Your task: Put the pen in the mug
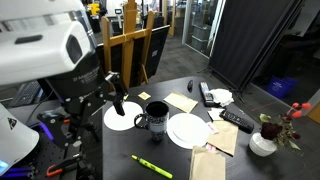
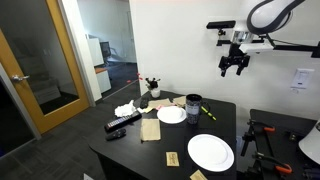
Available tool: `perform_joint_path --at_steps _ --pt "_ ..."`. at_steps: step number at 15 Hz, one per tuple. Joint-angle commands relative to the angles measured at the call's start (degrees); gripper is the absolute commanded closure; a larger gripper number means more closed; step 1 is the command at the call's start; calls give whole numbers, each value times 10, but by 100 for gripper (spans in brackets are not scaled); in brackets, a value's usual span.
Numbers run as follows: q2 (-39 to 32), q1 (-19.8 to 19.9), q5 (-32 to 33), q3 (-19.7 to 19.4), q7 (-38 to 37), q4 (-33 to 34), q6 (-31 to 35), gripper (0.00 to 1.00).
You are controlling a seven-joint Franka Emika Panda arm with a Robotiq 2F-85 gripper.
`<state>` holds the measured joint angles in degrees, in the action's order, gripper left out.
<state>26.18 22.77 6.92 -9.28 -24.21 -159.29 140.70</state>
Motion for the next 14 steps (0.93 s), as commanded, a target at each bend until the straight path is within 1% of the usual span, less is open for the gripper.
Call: perform_joint_path --at_steps 1,6,10,14 --pt "-57 25 7 10 -24 -3 63 0" --pt "-144 30 4 2 -23 10 135 0" --pt "-206 14 -5 -5 -25 27 185 0" --pt "-249 -8 -20 -13 -21 44 231 0"
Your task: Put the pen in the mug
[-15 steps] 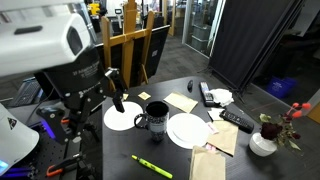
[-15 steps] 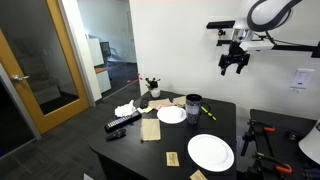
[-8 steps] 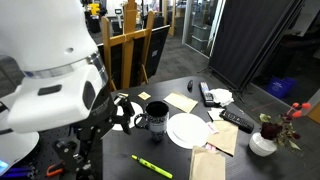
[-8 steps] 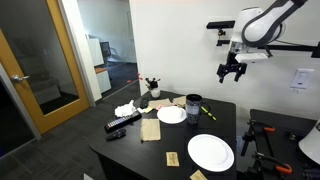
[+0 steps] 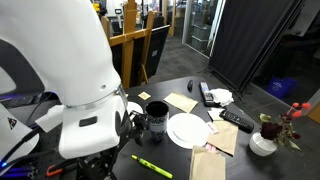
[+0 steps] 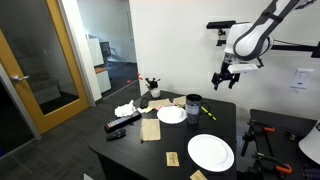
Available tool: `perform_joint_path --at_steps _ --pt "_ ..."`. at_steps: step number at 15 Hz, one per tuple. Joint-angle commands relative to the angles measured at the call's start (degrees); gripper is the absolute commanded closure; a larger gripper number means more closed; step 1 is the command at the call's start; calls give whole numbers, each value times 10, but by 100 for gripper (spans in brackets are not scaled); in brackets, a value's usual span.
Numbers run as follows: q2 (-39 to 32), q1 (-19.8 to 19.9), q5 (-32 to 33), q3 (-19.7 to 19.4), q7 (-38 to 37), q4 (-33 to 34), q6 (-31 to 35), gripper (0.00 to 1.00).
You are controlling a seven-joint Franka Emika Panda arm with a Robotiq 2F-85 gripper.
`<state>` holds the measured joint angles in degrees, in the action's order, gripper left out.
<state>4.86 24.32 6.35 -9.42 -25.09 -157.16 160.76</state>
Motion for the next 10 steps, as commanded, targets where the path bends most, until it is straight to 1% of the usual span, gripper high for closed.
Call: perform_joint_path --at_steps 1,3,5,8,10 --pt "-44 -30 -24 -14 -9 25 42 0" --pt "-60 -43 -33 -18 -7 34 63 0" --pt "-77 -59 -68 -21 9 42 71 0" --pt "-100 -77 -121 -19 26 54 63 0" --pt "-117 -84 -164 -14 51 61 60 0"
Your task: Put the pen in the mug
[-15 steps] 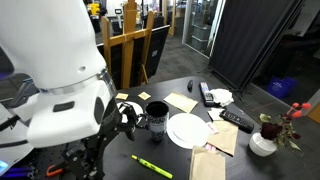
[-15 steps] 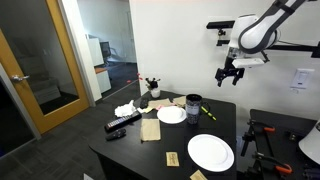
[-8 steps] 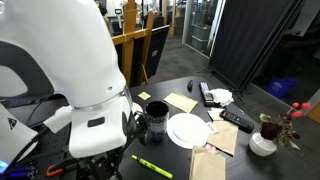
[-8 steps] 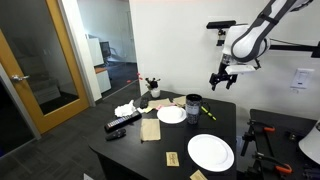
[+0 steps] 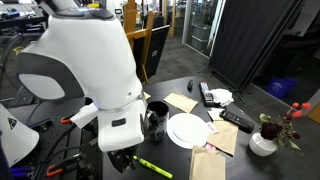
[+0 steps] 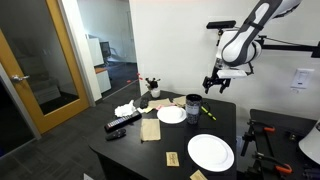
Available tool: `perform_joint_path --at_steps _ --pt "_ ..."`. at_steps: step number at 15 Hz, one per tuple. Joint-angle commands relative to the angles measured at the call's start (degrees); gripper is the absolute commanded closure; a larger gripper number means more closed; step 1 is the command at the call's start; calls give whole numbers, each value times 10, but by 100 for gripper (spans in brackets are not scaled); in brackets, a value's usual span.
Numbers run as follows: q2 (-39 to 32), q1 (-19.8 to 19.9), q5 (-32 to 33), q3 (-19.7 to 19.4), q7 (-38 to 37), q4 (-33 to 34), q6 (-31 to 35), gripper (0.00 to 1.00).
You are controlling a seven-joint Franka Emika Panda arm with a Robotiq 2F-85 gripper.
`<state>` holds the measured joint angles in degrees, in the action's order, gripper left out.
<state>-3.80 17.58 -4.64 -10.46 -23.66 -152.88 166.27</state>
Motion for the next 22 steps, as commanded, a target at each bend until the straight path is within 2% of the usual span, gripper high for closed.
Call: perform_joint_path --at_steps 1,4,5,6,13,16,22 --pt "-41 0 -66 16 45 23 8 0" --pt "-73 5 -90 21 70 39 6 0" --pt "-79 5 -82 18 74 46 -18 0" --pt "-57 -25 -78 -6 57 26 -4 0" --pt "-90 -28 -78 -7 59 45 -6 0" --pt "-117 -42 -76 -11 57 55 8 0" --pt "-170 -39 -94 3 70 82 45 0"
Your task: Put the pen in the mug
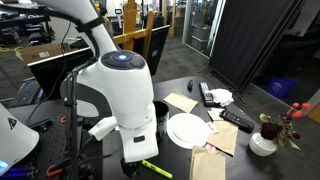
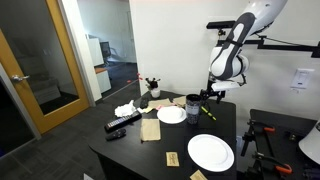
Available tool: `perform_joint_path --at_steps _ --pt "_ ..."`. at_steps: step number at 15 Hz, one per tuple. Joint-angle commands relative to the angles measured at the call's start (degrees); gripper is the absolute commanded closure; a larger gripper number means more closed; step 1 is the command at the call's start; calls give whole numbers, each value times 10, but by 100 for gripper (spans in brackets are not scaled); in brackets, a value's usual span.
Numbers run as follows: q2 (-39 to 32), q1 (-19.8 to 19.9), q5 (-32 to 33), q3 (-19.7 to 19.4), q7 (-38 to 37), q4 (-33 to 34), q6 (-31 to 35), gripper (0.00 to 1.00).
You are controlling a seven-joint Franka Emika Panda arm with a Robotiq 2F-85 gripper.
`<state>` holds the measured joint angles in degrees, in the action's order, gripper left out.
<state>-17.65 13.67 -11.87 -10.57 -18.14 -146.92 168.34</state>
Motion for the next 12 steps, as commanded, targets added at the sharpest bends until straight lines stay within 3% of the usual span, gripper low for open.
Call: perform_joint_path --at_steps 1,12 --pt "-41 5 -27 8 17 29 28 0" --pt "-111 24 -46 16 20 84 37 0"
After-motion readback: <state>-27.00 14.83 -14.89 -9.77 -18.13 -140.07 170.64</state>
